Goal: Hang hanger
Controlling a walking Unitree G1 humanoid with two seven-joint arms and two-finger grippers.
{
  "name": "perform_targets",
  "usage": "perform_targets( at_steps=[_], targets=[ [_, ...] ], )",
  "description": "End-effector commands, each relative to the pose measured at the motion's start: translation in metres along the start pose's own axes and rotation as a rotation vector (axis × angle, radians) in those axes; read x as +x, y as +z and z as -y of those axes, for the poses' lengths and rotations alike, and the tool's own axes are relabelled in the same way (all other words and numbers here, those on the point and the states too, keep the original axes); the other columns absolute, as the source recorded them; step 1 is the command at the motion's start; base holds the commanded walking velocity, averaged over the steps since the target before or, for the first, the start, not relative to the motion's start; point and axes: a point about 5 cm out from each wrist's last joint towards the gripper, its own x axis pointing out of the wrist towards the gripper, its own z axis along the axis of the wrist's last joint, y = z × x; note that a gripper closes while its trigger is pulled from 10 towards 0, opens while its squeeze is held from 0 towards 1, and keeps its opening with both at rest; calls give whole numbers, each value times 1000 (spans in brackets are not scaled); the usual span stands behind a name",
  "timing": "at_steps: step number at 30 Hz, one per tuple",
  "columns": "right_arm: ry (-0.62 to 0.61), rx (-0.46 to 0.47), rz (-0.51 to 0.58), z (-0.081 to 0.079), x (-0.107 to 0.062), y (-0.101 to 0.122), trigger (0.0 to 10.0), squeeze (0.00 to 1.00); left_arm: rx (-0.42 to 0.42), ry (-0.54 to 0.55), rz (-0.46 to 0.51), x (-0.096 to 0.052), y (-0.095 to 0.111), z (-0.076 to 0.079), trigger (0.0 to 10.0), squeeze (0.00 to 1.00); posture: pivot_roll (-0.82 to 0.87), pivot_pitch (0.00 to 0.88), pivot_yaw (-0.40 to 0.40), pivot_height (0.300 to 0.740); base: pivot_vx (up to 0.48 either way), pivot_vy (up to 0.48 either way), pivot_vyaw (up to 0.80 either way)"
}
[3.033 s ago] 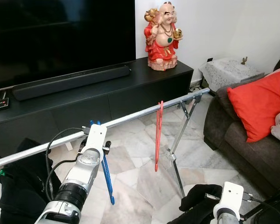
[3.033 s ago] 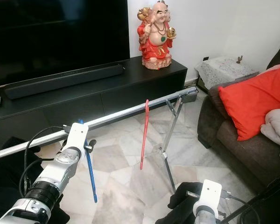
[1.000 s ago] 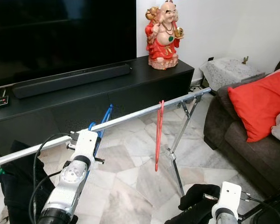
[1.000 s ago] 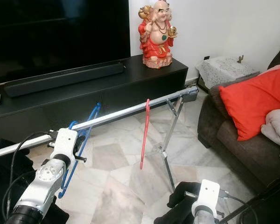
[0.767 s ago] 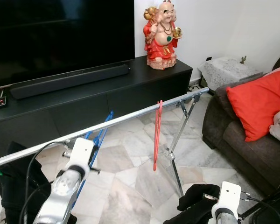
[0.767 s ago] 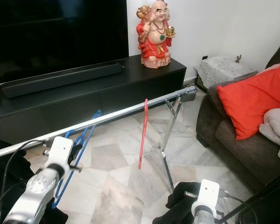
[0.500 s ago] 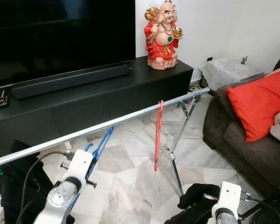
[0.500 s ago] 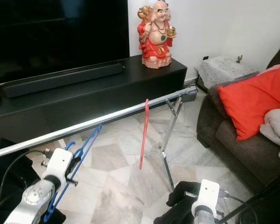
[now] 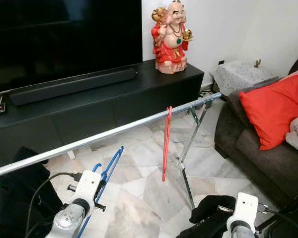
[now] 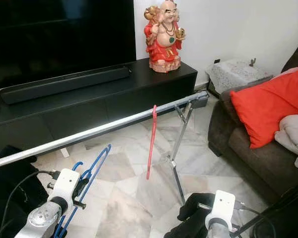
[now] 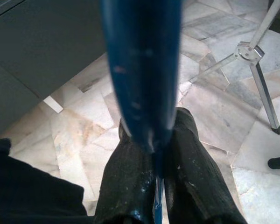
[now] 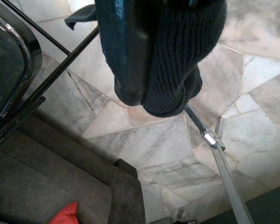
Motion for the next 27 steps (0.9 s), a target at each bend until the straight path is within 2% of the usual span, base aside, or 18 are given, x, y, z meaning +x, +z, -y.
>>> perform_targets(
  at_steps=[1, 13, 27],
  targets=[
    [8, 6, 47, -3, 3, 12, 10000, 0, -16, 10, 7, -2, 2, -2, 10000, 0, 87, 6, 7, 740, 0, 0, 0],
    [5, 9, 43, -3, 2, 9, 10000, 0, -39, 18, 10, -3, 3, -2, 10000, 0, 89, 23, 11, 740, 0, 0, 0],
    [17, -29, 43, -6, 1, 7, 10000, 0, -50, 19, 21, -4, 6, -1, 10000, 0, 95, 30, 15, 740, 0, 0, 0]
  ],
)
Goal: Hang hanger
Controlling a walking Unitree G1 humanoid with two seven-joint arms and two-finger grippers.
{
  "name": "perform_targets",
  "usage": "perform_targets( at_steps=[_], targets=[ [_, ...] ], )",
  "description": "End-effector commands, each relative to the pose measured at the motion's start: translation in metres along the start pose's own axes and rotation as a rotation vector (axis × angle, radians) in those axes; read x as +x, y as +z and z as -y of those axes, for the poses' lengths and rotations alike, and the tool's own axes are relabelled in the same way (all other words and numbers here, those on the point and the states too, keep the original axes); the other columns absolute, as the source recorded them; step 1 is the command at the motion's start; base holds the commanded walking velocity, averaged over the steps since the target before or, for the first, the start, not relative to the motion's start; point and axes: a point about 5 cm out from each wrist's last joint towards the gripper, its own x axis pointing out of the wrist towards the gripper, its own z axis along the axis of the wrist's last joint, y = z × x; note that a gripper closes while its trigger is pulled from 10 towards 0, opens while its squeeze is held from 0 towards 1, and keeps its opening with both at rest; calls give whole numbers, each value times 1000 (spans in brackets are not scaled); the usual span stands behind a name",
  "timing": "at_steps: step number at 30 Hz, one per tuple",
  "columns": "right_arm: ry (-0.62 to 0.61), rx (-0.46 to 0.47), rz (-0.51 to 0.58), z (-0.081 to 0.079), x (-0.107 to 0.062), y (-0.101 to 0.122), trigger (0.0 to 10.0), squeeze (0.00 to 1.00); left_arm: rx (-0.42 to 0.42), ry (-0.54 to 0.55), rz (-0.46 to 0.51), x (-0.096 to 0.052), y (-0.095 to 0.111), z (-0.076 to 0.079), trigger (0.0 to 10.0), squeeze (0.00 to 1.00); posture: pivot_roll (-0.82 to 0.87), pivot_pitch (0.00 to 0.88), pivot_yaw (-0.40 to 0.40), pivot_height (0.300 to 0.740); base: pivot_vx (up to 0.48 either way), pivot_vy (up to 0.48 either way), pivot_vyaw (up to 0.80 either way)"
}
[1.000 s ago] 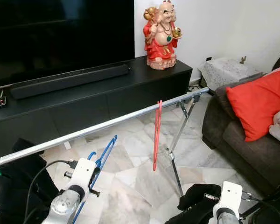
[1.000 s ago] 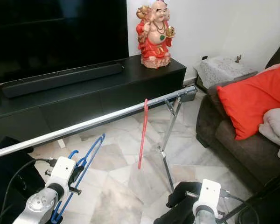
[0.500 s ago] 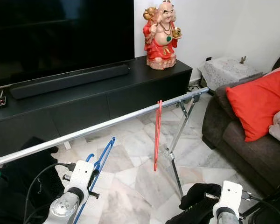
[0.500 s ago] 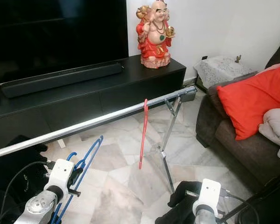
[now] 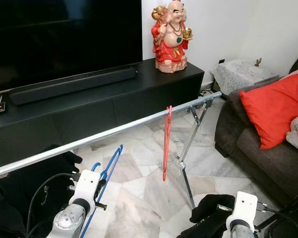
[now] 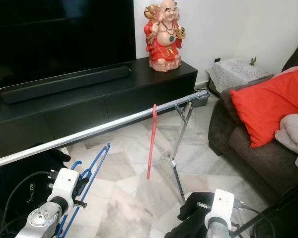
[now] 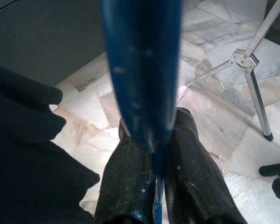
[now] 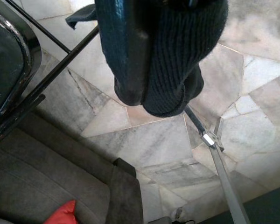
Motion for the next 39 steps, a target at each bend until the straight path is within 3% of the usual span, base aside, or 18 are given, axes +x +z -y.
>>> perform_targets(
  at_steps=[1, 10, 12, 39],
  targets=[
    [9, -11, 33, -3, 1, 5, 10000, 0, -1, 17, 7, -2, 3, -4, 10000, 0, 95, 30, 15, 740, 0, 0, 0],
    [24, -31, 46, -5, 0, 6, 10000, 0, -4, 17, 8, -2, 3, -4, 10000, 0, 95, 29, 14, 740, -193, 0, 450],
    [17, 13, 38, -5, 0, 5, 10000, 0, -5, 16, 8, -2, 3, -3, 10000, 0, 96, 28, 14, 740, -262, 0, 0],
    [30, -13, 42, -7, 0, 6, 10000, 0, -4, 21, 10, -2, 6, -4, 10000, 0, 102, 24, 15, 740, -283, 0, 0]
  ],
)
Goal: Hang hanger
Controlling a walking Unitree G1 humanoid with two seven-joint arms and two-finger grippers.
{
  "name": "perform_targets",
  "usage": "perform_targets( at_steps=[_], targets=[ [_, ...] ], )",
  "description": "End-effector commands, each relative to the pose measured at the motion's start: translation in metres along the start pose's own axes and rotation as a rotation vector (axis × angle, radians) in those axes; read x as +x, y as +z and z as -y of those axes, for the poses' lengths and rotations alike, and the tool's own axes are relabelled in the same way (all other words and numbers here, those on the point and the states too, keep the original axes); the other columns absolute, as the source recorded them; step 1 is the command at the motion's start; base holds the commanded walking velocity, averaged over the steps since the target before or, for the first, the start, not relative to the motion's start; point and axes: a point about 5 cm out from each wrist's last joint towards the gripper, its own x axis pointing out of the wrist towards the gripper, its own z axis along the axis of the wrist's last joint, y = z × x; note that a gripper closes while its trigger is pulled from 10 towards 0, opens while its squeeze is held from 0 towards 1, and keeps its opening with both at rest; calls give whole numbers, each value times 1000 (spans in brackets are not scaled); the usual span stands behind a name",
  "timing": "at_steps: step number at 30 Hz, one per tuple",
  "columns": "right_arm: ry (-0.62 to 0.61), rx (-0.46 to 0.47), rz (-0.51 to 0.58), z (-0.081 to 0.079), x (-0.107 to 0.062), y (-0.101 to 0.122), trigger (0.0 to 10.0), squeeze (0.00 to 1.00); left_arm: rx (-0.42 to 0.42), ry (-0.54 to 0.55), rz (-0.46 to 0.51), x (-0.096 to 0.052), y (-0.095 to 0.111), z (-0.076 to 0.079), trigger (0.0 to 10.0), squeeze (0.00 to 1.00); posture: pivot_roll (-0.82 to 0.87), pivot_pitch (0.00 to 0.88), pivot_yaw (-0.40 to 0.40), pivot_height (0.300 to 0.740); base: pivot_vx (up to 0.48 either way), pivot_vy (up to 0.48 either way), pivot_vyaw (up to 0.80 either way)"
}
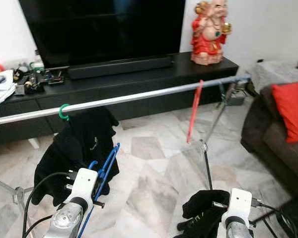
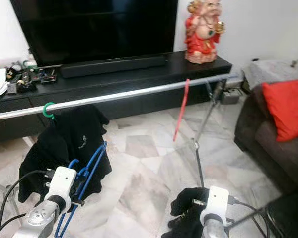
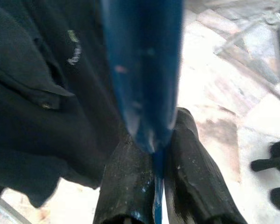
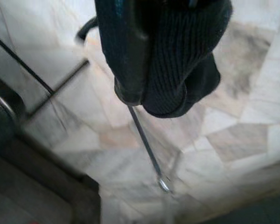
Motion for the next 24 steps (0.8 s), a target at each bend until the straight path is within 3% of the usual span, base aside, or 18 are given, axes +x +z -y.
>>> perform_targets(
  at_steps=[1, 21, 24],
  targets=[
    [6, -12, 25, -1, 2, 6, 10000, 0, 12, 0, 5, -1, 2, -2, 10000, 0, 102, 24, 15, 740, -292, 0, 0],
    [18, 1, 34, -4, 5, 13, 10000, 0, 19, -10, 2, 1, 3, 0, 10000, 0, 102, 17, 16, 740, -288, 0, 0],
    [32, 1, 37, -8, 7, 16, 10000, 0, 23, -24, -4, 1, 2, 1, 10000, 0, 102, 14, 16, 740, 0, 0, 0]
  ],
)
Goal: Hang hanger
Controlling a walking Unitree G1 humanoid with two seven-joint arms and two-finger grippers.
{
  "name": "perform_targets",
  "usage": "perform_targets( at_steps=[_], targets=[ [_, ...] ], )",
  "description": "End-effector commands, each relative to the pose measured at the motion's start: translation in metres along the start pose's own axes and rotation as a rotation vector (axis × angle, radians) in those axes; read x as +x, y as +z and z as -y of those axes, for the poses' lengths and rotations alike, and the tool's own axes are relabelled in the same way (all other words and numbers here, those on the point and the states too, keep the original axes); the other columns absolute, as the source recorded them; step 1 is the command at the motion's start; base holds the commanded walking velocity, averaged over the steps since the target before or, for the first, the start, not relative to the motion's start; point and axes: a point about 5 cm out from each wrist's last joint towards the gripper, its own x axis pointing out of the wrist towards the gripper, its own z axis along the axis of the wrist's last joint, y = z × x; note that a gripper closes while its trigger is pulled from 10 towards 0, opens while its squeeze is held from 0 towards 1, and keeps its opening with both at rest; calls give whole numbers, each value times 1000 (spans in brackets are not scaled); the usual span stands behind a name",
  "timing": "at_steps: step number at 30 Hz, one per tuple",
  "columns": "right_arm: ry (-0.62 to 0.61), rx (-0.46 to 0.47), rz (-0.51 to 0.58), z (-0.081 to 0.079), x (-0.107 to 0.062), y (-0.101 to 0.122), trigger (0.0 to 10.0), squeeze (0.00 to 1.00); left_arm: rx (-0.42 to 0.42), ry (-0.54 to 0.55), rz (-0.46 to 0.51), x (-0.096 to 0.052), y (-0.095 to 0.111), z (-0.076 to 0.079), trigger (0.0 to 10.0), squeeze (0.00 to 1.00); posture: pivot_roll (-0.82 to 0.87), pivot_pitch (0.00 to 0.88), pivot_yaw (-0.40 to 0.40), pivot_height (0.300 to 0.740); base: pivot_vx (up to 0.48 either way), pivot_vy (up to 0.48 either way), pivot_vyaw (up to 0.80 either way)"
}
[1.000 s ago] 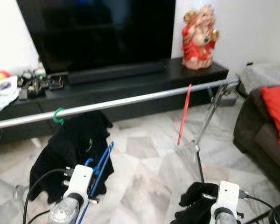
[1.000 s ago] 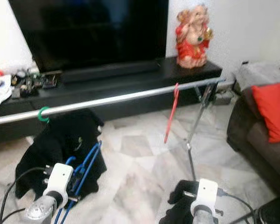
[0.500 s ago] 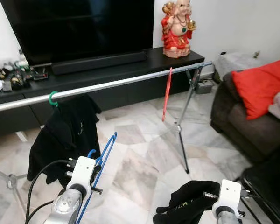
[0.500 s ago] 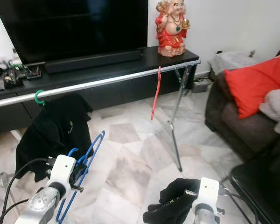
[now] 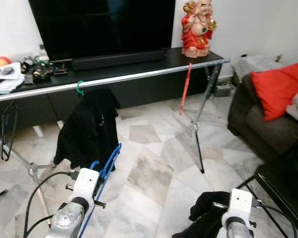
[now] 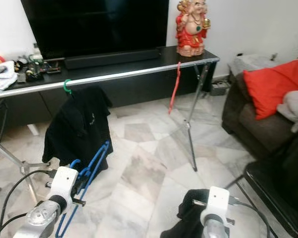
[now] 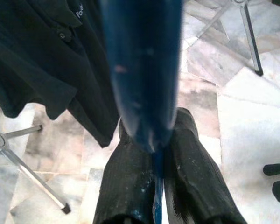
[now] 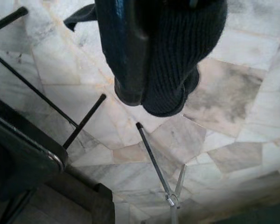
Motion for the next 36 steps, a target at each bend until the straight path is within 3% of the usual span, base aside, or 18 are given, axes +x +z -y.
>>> perform_targets(
  at_steps=[1, 11, 23, 28, 32, 34, 36],
  targets=[
    [11, -7, 12, -1, 2, 5, 10000, 0, 6, -31, -9, 1, 0, 5, 10000, 0, 103, 12, 17, 740, 0, 0, 0],
    [104, -21, 66, -20, 14, 36, 10000, 0, 45, -192, -23, 5, 3, 19, 10000, 0, 102, 0, 18, 740, 0, 0, 0],
    [138, -76, 53, -27, 20, 48, 10000, 0, 96, -282, 1, 11, 19, 22, 10000, 0, 106, 0, 16, 740, 0, 0, 0],
    [159, -179, 68, -30, 29, 71, 10000, 0, 306, -605, -60, 9, 27, 34, 10000, 0, 104, 0, 13, 740, 0, 0, 0],
    [173, -270, 89, -35, 33, 85, 10000, 0, 392, -799, -134, 4, 28, 40, 10000, 0, 104, 0, 12, 740, 0, 0, 0],
    [182, -267, 101, -38, 34, 92, 10000, 0, 426, -868, -142, 3, 32, 43, 10000, 0, 106, 0, 12, 740, 0, 0, 0],
    [190, -266, 111, -43, 35, 99, 10000, 0, 407, -928, -135, 4, 39, 50, 10000, 0, 105, 0, 13, 740, 0, 0, 0]
  ],
)
